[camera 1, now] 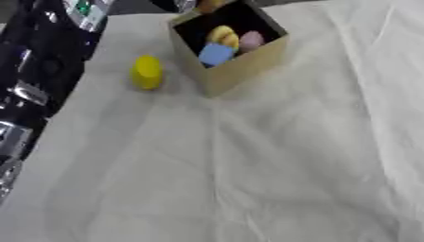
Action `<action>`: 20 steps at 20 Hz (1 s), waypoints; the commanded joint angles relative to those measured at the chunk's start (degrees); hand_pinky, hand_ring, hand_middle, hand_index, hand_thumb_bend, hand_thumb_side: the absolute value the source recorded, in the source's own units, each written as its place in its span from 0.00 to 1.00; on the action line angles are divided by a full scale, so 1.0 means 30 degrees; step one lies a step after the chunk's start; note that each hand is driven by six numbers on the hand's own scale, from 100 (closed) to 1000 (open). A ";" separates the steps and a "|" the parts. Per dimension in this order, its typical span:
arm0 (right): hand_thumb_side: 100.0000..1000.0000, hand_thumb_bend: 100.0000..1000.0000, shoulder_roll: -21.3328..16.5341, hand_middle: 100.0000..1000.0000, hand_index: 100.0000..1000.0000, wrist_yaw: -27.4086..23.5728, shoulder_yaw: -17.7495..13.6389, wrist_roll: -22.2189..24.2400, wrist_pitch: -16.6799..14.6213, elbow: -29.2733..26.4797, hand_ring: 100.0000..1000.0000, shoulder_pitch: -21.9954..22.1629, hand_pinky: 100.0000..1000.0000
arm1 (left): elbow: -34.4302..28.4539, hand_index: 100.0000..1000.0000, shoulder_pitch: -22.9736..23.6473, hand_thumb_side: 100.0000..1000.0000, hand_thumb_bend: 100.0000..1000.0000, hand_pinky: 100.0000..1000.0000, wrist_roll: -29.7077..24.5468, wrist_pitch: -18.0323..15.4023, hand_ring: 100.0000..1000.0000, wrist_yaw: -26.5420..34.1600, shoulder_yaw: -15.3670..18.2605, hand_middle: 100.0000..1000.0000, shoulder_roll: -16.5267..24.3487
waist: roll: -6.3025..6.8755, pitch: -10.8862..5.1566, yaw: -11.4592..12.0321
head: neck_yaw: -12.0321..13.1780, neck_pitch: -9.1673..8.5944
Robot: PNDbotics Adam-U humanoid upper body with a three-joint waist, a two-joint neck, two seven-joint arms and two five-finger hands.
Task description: Pick up objects on the table and place them in the box.
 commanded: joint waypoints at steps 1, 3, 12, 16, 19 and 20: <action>0.48 0.00 -0.0215 0.59 0.77 -0.0540 -0.0434 -0.0148 0.0379 -0.1111 0.76 -0.0013 0.86 | 0.0829 0.72 -0.0703 0.15 0.22 0.74 0.0463 -0.0034 0.65 -0.1029 0.0400 0.62 -0.0127 | -0.0058 -0.0349 -0.0095 | 0.0140 -0.0270; 0.49 0.00 -0.0222 0.59 0.76 -0.0676 -0.0529 -0.0211 0.0535 -0.1419 0.75 0.0151 0.86 | 0.1290 0.81 -0.0767 0.28 0.34 0.78 0.0641 -0.0114 0.72 -0.1692 0.0409 0.71 -0.0213 | -0.0036 -0.0317 -0.0154 | 0.0169 -0.0297; 0.49 0.00 -0.0339 0.59 0.76 -0.0935 -0.0739 -0.0375 0.0908 -0.1856 0.75 0.0715 0.86 | 0.2147 0.82 -0.0643 0.32 0.33 0.79 0.1220 -0.1019 0.72 -0.3370 0.1010 0.70 0.0037 | 0.0009 -0.0450 0.0015 | 0.0075 -0.0145; 0.48 0.00 -0.0609 0.59 0.76 -0.0896 -0.0822 -0.0462 0.0898 -0.1910 0.75 0.0981 0.86 | 0.2160 0.80 -0.0280 0.33 0.32 0.78 0.0819 -0.1500 0.71 -0.2371 0.0548 0.68 0.1286 | 0.0018 -0.0595 0.0392 | -0.0226 0.0038; 0.48 0.00 -0.0786 0.59 0.76 -0.0840 -0.0876 -0.0515 0.0867 -0.1960 0.75 0.1188 0.86 | 0.2114 0.80 0.0267 0.35 0.35 0.78 0.0212 -0.2087 0.71 -0.1473 -0.0127 0.68 0.2593 | 0.0017 -0.0675 0.0677 | -0.0441 0.0123; 0.48 0.00 -0.0819 0.59 0.76 -0.0826 -0.0890 -0.0529 0.0861 -0.1975 0.75 0.1240 0.86 | 0.2073 0.80 0.0458 0.35 0.36 0.78 -0.0027 -0.2219 0.71 -0.1172 -0.0406 0.69 0.3035 | 0.0010 -0.0697 0.0739 | -0.0499 0.0136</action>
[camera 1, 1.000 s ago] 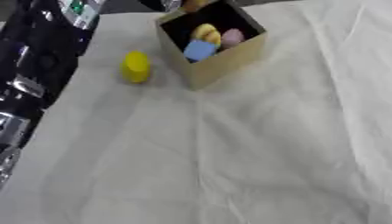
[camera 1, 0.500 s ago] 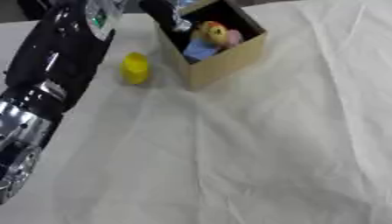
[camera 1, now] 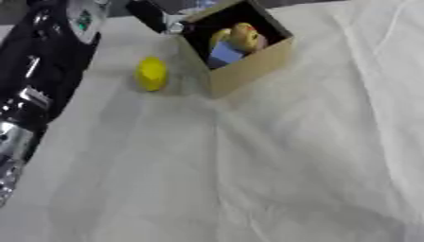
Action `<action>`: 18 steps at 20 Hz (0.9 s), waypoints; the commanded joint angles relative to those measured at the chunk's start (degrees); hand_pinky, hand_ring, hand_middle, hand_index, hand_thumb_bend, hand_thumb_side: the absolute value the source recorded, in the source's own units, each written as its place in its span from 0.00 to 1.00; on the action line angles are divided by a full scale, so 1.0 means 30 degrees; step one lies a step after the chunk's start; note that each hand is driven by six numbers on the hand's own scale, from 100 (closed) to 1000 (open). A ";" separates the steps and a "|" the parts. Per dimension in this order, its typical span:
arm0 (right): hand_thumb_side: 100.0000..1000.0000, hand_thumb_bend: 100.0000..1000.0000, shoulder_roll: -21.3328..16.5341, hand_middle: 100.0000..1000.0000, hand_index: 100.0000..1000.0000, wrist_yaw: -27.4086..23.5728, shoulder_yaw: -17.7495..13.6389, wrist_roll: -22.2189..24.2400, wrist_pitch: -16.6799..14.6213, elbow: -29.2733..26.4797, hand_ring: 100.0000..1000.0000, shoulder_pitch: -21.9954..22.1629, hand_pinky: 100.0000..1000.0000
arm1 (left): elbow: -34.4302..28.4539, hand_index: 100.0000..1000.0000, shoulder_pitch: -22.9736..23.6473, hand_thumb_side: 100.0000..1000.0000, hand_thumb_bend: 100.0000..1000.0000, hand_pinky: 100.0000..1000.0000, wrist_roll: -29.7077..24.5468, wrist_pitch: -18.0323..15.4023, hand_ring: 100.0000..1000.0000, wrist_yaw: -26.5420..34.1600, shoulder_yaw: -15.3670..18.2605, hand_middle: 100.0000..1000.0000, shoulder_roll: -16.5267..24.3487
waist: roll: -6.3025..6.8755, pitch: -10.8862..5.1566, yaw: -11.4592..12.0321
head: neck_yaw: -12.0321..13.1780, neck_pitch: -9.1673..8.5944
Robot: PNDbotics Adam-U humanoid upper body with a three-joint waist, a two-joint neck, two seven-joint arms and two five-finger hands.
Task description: Pick up objects on the table and place them in the box.
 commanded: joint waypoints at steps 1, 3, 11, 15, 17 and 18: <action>0.48 0.00 -0.0611 0.59 0.76 -0.0027 -0.0300 -0.0132 -0.0025 -0.0439 0.75 -0.0142 0.86 | -0.0287 0.80 0.0068 0.35 0.36 0.78 -0.0670 -0.0461 0.71 0.0992 -0.0694 0.69 0.1886 | -0.0091 -0.0588 0.0108 | -0.0221 0.0108; 0.48 0.00 -0.0618 0.59 0.76 -0.0030 -0.0324 -0.0169 -0.0047 -0.0457 0.75 -0.0103 0.86 | -0.0314 0.80 0.0344 0.33 0.39 0.77 -0.1142 -0.0432 0.71 0.1610 -0.1060 0.69 0.2388 | -0.0130 -0.0619 0.0170 | -0.0291 0.0093; 0.48 0.00 -0.0588 0.59 0.76 0.0074 -0.0461 -0.0360 -0.0008 -0.0292 0.75 -0.0098 0.86 | 0.0376 0.82 0.0773 0.41 0.45 0.78 -0.3005 -0.0100 0.72 0.3142 -0.1540 0.70 0.2822 | -0.0295 -0.0570 0.0146 | -0.0287 0.0088; 0.48 0.00 -0.0535 0.59 0.76 0.0085 -0.0494 -0.0402 0.0025 -0.0208 0.75 -0.0126 0.86 | 0.1499 0.84 0.0552 0.42 0.51 0.79 -0.3677 -0.0064 0.72 0.2923 -0.1263 0.70 0.2522 | -0.0299 -0.0498 0.0069 | -0.0166 0.0059; 0.48 0.00 -0.0511 0.59 0.76 0.0088 -0.0496 -0.0391 0.0035 -0.0170 0.75 -0.0155 0.86 | 0.2178 0.84 0.0402 0.41 0.53 0.79 -0.3557 0.0095 0.72 0.2510 -0.0911 0.70 0.2233 | -0.0315 -0.0454 0.0012 | -0.0104 0.0041; 0.48 0.00 -0.0490 0.59 0.76 0.0080 -0.0503 -0.0390 0.0038 -0.0159 0.75 -0.0175 0.86 | 0.2503 0.84 0.0324 0.40 0.56 0.79 -0.3430 0.0181 0.72 0.2246 -0.0728 0.71 0.2064 | -0.0326 -0.0427 -0.0021 | -0.0063 0.0018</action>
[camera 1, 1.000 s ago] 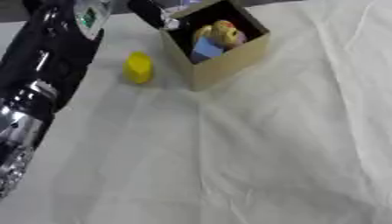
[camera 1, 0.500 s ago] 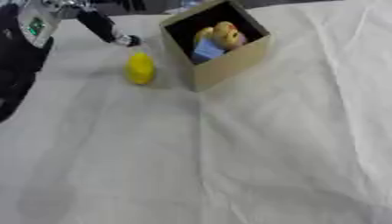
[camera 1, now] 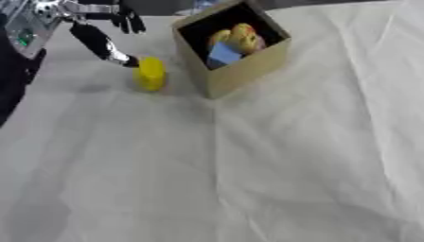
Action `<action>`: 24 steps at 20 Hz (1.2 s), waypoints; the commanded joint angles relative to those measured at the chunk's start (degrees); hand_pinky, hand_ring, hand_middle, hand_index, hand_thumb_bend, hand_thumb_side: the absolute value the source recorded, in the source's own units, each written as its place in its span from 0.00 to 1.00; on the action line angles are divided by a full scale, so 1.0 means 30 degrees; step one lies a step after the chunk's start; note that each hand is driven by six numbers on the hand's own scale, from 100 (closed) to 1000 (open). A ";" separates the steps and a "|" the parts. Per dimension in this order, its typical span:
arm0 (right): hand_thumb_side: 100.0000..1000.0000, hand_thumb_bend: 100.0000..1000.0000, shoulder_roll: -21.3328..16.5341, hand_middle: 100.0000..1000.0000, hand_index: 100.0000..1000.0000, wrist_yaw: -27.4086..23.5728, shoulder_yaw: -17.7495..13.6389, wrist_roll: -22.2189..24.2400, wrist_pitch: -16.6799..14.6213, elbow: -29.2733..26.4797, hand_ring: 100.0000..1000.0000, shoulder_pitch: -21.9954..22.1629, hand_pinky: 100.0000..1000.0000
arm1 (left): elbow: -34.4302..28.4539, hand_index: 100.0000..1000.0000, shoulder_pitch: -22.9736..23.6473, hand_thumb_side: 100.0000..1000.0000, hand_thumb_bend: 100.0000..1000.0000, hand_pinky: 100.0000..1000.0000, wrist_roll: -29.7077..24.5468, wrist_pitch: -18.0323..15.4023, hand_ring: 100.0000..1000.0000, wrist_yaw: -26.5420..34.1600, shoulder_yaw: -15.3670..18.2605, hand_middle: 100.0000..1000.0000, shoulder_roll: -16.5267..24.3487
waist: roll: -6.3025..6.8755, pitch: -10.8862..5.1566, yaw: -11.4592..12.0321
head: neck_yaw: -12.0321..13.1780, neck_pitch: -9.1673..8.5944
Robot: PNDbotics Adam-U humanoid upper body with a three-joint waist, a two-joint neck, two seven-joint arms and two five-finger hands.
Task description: Pick up objects on the table and place them in the box.
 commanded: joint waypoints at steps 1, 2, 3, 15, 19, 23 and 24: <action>0.48 0.00 -0.0331 0.59 0.76 0.0049 -0.0285 -0.0063 -0.0008 -0.0090 0.75 -0.0341 0.86 | 0.0783 0.84 -0.0686 0.39 0.58 0.79 0.0190 0.0185 0.73 -0.0690 0.0681 0.71 -0.0108 | -0.0075 -0.0325 -0.0054 | 0.0149 -0.0125; 0.48 0.00 -0.0323 0.59 0.76 0.0041 -0.0290 -0.0060 -0.0006 -0.0089 0.75 -0.0360 0.86 | 0.1091 0.84 -0.0763 0.39 0.58 0.79 0.0334 0.0244 0.73 -0.1016 0.0834 0.71 -0.0287 | -0.0084 -0.0292 -0.0081 | 0.0189 -0.0142; 0.48 0.00 -0.0317 0.59 0.76 0.0034 -0.0293 -0.0057 -0.0003 -0.0089 0.75 -0.0375 0.86 | 0.1341 0.84 -0.0823 0.37 0.59 0.79 0.0451 0.0275 0.73 -0.1305 0.0956 0.71 -0.0429 | -0.0090 -0.0266 -0.0098 | 0.0221 -0.0146; 0.48 0.00 -0.0167 0.58 0.76 -0.0011 -0.0366 -0.0079 0.0072 -0.0092 0.75 -0.0465 0.86 | 0.3275 0.85 -0.1012 0.36 0.57 0.78 0.1714 0.0049 0.72 -0.3737 0.1999 0.70 -0.1533 | -0.0099 -0.0029 -0.0264 | 0.0393 -0.0287; 0.48 0.00 -0.0130 0.58 0.76 -0.0015 -0.0404 -0.0108 0.0092 -0.0107 0.75 -0.0476 0.86 | 0.3597 0.82 -0.0961 0.36 0.46 0.76 0.2227 0.0127 0.70 -0.4302 0.2233 0.67 -0.1787 | -0.0124 0.0048 -0.0346 | 0.0437 -0.0344; 0.48 0.00 -0.0111 0.58 0.76 -0.0016 -0.0451 -0.0160 0.0128 -0.0079 0.75 -0.0454 0.86 | 0.3771 0.76 -0.0985 0.34 0.29 0.74 0.2714 0.0286 0.65 -0.4413 0.2344 0.62 -0.1943 | -0.0134 0.0078 -0.0377 | 0.0474 -0.0342; 0.48 0.00 -0.0098 0.58 0.76 -0.0020 -0.0462 -0.0174 0.0136 -0.0081 0.75 -0.0448 0.86 | 0.3809 0.74 -0.0985 0.31 0.22 0.73 0.2766 0.0342 0.63 -0.4505 0.2337 0.59 -0.1965 | -0.0132 0.0078 -0.0386 | 0.0480 -0.0346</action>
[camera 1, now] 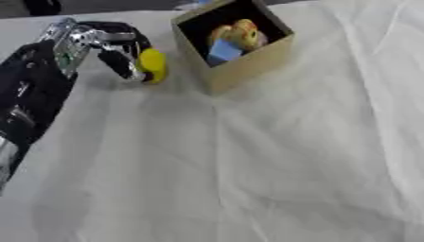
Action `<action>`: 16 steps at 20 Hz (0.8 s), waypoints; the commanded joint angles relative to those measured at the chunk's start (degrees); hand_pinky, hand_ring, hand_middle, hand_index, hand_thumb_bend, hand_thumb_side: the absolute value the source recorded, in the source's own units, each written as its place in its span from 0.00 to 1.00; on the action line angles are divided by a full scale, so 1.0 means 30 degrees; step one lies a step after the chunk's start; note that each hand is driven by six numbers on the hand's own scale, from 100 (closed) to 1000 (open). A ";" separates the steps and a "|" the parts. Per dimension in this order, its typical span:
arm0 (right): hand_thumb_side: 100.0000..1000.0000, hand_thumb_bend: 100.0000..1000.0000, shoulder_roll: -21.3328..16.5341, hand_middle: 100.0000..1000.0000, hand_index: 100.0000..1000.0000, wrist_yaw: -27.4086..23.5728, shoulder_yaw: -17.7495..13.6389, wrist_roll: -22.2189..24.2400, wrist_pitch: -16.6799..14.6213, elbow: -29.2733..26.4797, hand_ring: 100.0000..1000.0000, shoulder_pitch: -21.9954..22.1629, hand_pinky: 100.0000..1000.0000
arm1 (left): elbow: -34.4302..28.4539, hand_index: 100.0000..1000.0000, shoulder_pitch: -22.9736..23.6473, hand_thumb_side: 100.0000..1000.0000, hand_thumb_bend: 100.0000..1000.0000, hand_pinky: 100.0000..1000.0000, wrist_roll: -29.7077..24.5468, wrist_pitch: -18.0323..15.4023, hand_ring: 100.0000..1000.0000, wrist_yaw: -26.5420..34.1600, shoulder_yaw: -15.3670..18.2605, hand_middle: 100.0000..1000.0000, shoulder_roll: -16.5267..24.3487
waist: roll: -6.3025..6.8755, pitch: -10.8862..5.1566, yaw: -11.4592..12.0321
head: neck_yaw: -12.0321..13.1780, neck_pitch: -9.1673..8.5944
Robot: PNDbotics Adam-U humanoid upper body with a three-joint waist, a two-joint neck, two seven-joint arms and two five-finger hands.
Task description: Pick up objects on the table and place them in the box.
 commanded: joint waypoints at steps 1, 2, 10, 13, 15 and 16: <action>0.48 0.00 -0.0261 0.58 0.76 -0.0026 -0.0264 -0.0097 0.0037 -0.0099 0.75 -0.0279 0.86 | -0.0031 0.71 -0.0494 0.29 0.15 0.72 0.0314 0.0156 0.62 -0.0311 0.0196 0.57 0.0239 | -0.0100 -0.0383 -0.0036 | 0.0072 -0.0195; 0.48 0.00 -0.0252 0.58 0.76 -0.0027 -0.0282 -0.0119 0.0044 -0.0109 0.75 -0.0271 0.86 | -0.0002 0.69 -0.0475 0.27 0.10 0.71 0.0347 0.0154 0.60 -0.0367 0.0212 0.54 0.0208 | -0.0103 -0.0387 -0.0050 | 0.0074 -0.0196; 0.48 0.00 -0.0363 0.59 0.76 -0.0069 -0.0345 -0.0130 -0.0051 -0.0067 0.75 -0.0142 0.87 | -0.2028 0.66 -0.1066 0.17 0.04 0.71 0.0180 -0.0093 0.59 0.0304 -0.0062 0.52 0.0953 | -0.0069 -0.0518 -0.0029 | -0.0082 -0.0079; 0.48 0.00 -0.0298 0.58 0.76 -0.0093 -0.0355 -0.0135 -0.0076 -0.0052 0.75 -0.0181 0.87 | -0.3259 0.67 -0.1839 0.10 0.04 0.71 0.0493 0.0062 0.60 0.0206 -0.0057 0.53 0.0896 | -0.0097 -0.0575 -0.0045 | -0.0135 -0.0056; 0.48 0.00 -0.0167 0.58 0.76 -0.0117 -0.0320 -0.0119 -0.0104 -0.0036 0.75 -0.0280 0.87 | -0.4375 0.67 -0.2596 0.08 0.04 0.71 0.0988 0.0232 0.60 0.0051 -0.0011 0.53 0.0482 | -0.0136 -0.0621 -0.0092 | -0.0115 -0.0063; 0.48 0.00 -0.0126 0.58 0.76 -0.0121 -0.0303 -0.0108 -0.0114 -0.0029 0.75 -0.0312 0.87 | -0.4686 0.67 -0.2780 0.07 0.04 0.71 0.1122 0.0331 0.60 0.0036 -0.0030 0.54 0.0337 | -0.0145 -0.0633 -0.0107 | -0.0104 -0.0069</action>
